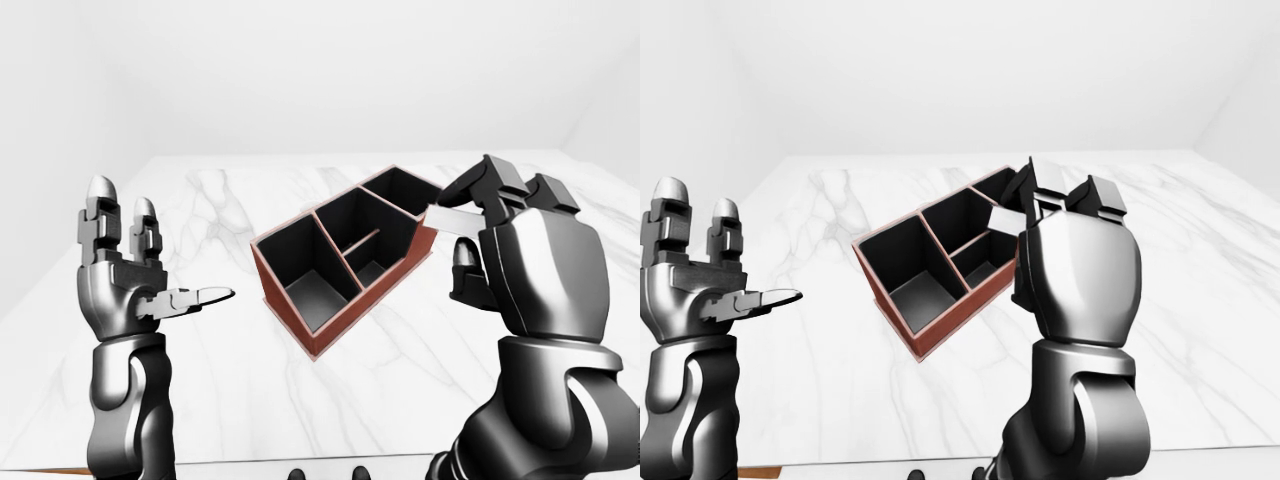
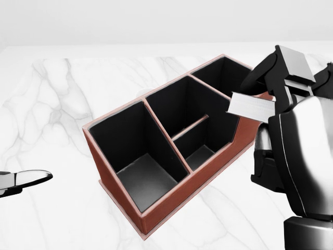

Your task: Pick up the book and place it in the left compartment of the caddy.

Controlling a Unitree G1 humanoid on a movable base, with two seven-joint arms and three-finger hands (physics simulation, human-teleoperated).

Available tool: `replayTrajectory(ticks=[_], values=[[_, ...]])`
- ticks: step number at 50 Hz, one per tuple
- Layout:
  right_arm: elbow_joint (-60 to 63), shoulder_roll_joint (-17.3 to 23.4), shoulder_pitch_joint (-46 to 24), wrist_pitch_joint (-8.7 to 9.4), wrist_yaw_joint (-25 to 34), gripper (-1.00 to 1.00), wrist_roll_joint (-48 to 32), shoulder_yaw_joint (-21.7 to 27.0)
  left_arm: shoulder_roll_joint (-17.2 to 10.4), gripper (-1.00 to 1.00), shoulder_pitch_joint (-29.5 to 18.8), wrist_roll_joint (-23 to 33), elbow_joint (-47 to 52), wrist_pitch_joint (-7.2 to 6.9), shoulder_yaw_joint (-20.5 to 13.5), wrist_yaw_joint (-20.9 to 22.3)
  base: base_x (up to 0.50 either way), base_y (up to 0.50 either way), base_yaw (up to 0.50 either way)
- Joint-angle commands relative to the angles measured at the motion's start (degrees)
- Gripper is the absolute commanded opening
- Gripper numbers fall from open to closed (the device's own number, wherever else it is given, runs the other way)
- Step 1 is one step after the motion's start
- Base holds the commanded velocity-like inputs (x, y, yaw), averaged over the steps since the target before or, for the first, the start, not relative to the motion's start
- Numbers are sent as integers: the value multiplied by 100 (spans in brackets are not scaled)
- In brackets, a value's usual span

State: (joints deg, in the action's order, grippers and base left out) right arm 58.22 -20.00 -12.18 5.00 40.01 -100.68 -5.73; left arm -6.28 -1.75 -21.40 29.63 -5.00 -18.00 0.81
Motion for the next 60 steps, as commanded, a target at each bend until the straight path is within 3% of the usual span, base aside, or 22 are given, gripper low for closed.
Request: replayTrajectory(ticks=[1,6,7,8,9,10,22,47,60], values=[[-104,0,66,0,-1,-100,268,-393,0,100,7,-8,10,0,-6,-4,0,0,0],[-153,0,-412,0,-1,-100,1120,-628,-1,100,-7,7,-19,0,4,-6,0,0,0],[-115,863,-643,0,-1,-100,1466,-772,1,100,-4,8,-24,0,5,-3,0,0,0],[7,2220,-1053,0,-1,-100,1918,-1077,1,100,0,7,-12,0,7,-8,0,0,0],[54,2779,-1271,0,-1,-100,2284,-1020,3,100,-1,14,-25,0,12,-2,0,0,0],[52,2928,-1363,0,-1,-100,2472,-928,1,100,-6,19,-32,0,16,-5,0,0,0],[-103,2690,-1643,0,-1,-100,3471,-77,1,100,4,3,-2,0,8,-10,0,0,0],[-628,2382,-1925,0,-1,-100,4157,672,-10,100,-18,-5,-21,0,-12,-29,0,0,0],[-927,2176,-1883,0,-1,-100,4180,538,-12,100,-25,12,-33,0,1,-33,0,0,0]])
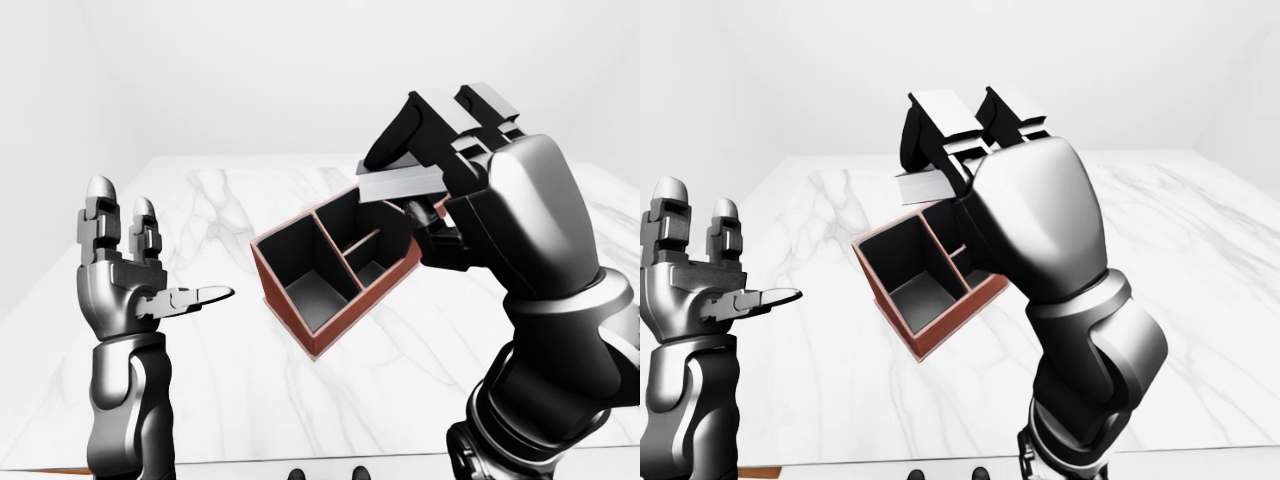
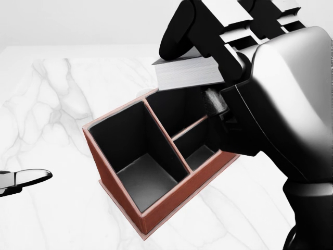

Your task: Pick up the book and place it in the left compartment of the caddy.

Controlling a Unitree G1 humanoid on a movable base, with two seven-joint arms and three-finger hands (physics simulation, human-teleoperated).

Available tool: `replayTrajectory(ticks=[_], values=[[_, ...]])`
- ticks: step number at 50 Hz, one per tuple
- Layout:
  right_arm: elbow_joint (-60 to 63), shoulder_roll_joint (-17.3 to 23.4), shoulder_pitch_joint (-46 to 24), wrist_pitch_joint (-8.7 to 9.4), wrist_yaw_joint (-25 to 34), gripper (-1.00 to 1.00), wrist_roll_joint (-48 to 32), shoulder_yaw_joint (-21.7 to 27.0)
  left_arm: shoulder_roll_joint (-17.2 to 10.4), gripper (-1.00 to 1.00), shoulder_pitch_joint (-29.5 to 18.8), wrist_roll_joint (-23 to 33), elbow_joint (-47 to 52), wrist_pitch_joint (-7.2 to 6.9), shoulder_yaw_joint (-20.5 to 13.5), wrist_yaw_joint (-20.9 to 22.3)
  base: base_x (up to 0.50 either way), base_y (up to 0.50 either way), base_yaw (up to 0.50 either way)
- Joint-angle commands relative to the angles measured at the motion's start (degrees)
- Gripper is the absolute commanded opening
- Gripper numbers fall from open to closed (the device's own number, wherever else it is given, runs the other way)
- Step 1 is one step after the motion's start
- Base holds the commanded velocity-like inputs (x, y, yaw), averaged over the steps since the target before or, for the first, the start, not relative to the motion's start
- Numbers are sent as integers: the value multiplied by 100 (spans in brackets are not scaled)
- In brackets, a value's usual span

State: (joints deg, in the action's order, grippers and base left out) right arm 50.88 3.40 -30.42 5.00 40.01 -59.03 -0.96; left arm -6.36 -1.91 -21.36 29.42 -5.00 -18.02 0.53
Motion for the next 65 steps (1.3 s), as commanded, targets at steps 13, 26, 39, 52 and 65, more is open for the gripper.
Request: replayTrajectory(ticks=[13,26,39,52,65], values=[[-11,-147,347,0,-1,-100,1938,129,-13,100,-31,20,-71,0,13,-13,0,0,0],[48,87,536,0,-1,-100,4781,933,-20,100,-32,3,-42,0,-13,-29,0,0,0],[-264,234,694,0,-1,-100,6798,1544,-9,100,-7,-1,3,0,-18,-32,0,0,0],[-615,516,917,0,-612,-100,8014,1640,-13,100,-18,4,-6,0,-14,-38,0,0,0],[-909,799,1020,0,-1239,-100,8530,1411,-8,100,-11,3,-2,0,-12,-38,0,0,0]])
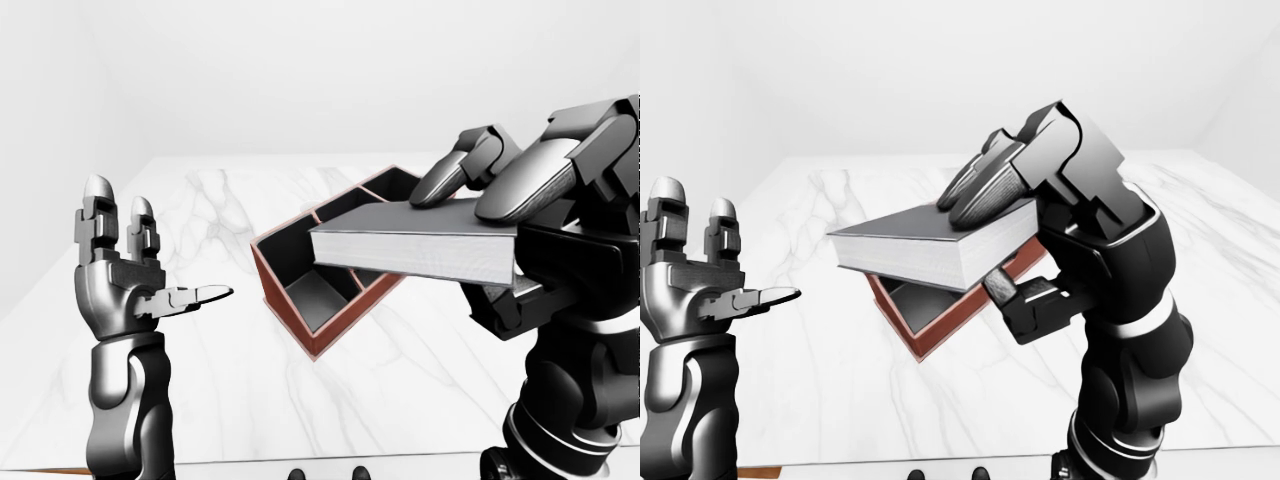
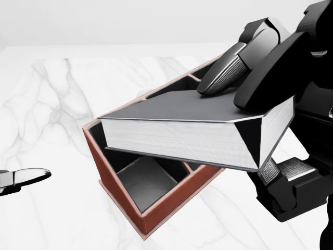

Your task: Pick up the book and place it in the left compartment of the caddy.

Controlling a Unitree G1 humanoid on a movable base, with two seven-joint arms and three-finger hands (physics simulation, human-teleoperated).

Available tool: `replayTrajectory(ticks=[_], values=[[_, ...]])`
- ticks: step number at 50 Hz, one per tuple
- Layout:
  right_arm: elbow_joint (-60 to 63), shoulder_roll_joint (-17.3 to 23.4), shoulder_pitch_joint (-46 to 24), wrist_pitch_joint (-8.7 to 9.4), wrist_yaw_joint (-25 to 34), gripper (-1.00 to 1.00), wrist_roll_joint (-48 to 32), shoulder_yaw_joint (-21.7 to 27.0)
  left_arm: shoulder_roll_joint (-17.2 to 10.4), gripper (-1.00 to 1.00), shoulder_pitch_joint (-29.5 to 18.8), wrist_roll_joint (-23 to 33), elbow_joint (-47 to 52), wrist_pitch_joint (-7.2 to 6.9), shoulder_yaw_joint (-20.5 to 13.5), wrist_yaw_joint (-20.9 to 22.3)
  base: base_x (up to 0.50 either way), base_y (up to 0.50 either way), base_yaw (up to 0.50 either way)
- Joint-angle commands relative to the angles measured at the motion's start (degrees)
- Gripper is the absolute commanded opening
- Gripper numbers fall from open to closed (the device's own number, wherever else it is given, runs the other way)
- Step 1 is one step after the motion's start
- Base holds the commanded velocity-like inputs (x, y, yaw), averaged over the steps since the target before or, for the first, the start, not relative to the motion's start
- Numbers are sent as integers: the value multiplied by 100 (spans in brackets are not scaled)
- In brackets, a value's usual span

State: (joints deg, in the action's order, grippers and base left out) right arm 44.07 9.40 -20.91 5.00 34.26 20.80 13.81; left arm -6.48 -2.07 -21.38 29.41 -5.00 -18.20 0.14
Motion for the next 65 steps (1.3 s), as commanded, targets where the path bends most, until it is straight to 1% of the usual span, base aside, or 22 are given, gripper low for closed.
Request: replayTrajectory(ticks=[1,13,19,26,35,49,65], values=[[-243,197,69,0,-681,-100,556,-74,0,100,0,0,14,0,3,-8,0,0,0],[-546,268,46,0,-844,-100,490,-422,-6,100,-16,-12,-8,0,-11,-6,0,0,0],[-881,288,-36,0,-858,-100,272,-667,-12,100,-18,-15,-18,0,-9,-16,0,0,0],[-1159,190,37,0,-714,-100,16,-901,-18,100,-25,-16,-36,0,-10,-19,0,0,0],[-1430,164,92,0,-529,-100,-386,-1058,-26,100,-32,-27,-33,0,-20,-27,0,0,0],[-1703,73,165,0,-268,-100,-783,-1026,-20,100,-23,-11,-52,0,-16,-19,0,0,0],[-2020,61,174,0,-192,-100,-1106,-1102,-19,100,-26,-18,-30,0,-22,-24,0,0,0]])
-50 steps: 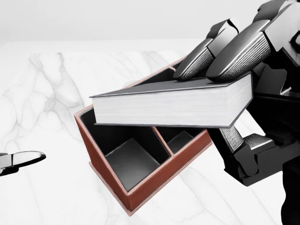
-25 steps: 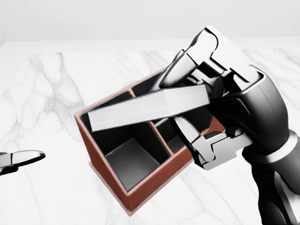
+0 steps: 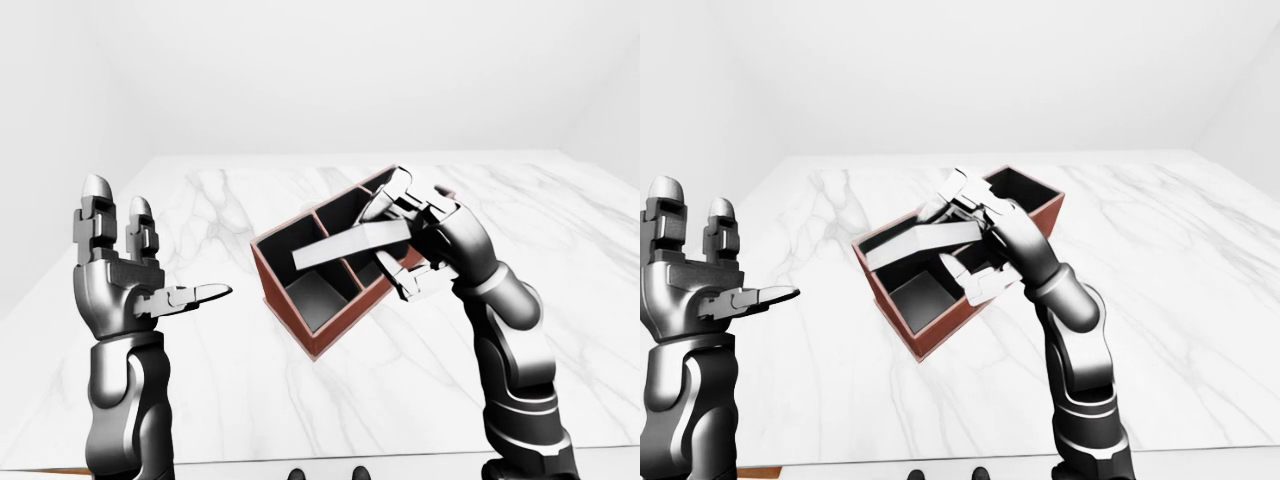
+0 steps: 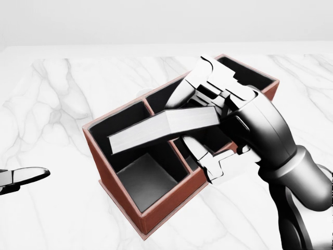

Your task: Pick up the book and place it in the left compartment of the caddy.

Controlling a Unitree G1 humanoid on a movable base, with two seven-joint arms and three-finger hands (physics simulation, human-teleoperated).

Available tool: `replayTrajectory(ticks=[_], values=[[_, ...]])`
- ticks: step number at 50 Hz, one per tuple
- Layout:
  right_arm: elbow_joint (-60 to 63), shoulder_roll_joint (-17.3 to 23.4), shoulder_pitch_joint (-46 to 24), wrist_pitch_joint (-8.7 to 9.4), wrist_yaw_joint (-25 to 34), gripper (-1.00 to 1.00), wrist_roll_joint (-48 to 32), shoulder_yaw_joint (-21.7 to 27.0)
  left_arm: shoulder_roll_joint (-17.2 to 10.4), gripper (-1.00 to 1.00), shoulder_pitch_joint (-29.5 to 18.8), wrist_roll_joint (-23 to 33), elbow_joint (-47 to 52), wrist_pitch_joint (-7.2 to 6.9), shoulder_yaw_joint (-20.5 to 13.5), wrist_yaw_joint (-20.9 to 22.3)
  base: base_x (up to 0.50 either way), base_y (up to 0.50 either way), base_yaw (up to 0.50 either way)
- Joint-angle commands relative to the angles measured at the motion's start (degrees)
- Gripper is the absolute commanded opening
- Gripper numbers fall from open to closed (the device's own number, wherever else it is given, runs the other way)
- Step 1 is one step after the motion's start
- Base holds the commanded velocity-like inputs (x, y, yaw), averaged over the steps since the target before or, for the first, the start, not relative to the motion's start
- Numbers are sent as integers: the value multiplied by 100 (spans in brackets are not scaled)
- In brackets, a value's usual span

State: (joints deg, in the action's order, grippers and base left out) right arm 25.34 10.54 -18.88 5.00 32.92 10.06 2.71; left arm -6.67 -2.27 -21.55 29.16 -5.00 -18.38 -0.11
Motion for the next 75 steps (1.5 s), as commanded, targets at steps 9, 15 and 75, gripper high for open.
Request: replayTrajectory(ticks=[9,15,75], values=[[-328,-76,-44,0,27,-100,-363,-147,-7,100,-1,-27,43,0,-24,-12,0,0,0],[-379,-80,-80,0,64,-100,-485,-158,-5,100,-11,4,-8,0,-5,-7,0,0,0],[-1284,-244,-201,0,265,-100,-2121,-441,-5,100,-15,11,-16,0,4,-10,0,0,0]])
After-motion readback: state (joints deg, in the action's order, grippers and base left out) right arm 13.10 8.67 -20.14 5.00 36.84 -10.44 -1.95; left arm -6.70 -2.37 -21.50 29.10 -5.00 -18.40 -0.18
